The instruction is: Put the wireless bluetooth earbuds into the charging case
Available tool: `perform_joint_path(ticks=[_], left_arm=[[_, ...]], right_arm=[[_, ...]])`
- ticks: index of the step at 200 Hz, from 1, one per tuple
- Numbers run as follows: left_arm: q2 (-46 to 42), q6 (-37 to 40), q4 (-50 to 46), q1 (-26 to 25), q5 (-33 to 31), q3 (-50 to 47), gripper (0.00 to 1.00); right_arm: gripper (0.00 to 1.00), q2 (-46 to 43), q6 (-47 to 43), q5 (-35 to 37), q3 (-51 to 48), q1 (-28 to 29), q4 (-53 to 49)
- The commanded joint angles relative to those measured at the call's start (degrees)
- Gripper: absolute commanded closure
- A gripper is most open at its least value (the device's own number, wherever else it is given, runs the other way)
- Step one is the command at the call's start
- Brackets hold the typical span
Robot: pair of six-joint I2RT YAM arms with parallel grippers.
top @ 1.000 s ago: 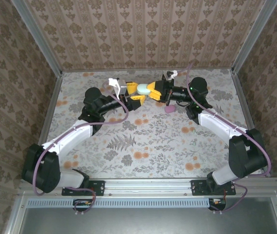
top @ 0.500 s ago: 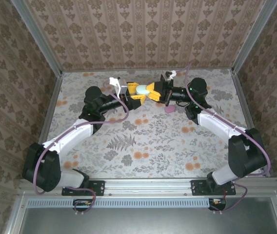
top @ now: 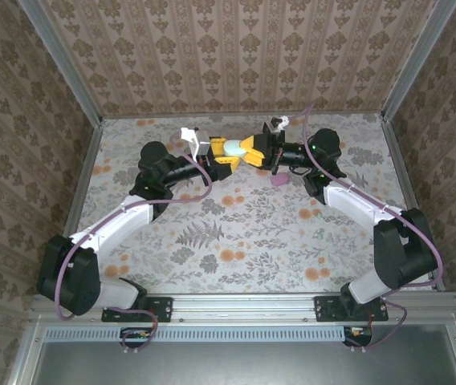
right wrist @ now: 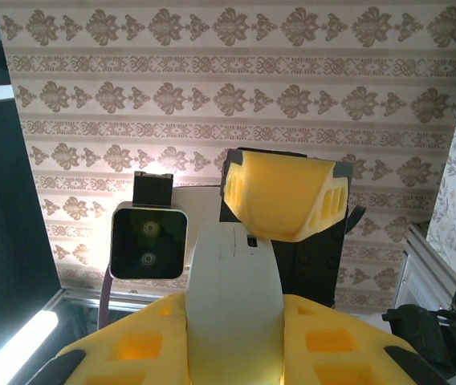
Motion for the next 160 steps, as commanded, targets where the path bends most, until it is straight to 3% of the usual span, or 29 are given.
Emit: perform_joint_path(ticks=[1,61,111,160], left_arm=[[0.07,-0.01,0.78,-0.04,2.72,2.62,0.53],[-0.02,0.5,-0.1,-0.04,3.1,2.75,0.63],[-0.52,0.75,-0.15,-0.39,2.34,2.73,0.64],[-0.96,1.58,-1.6,-0.64,1.35,2.95,0.65]], right_arm=[[0.76,0.86,0.62,-0.77,1.62,0.43,2.83],[0.75,0.72,0.64,-0.7,1.41,0.45,2.84],[0.74,0.74,0.79,-0.26,0.86,0.41,3.02],[0.55,-0.88,-5.64,0.35,0.92,0.36,-5.27]])
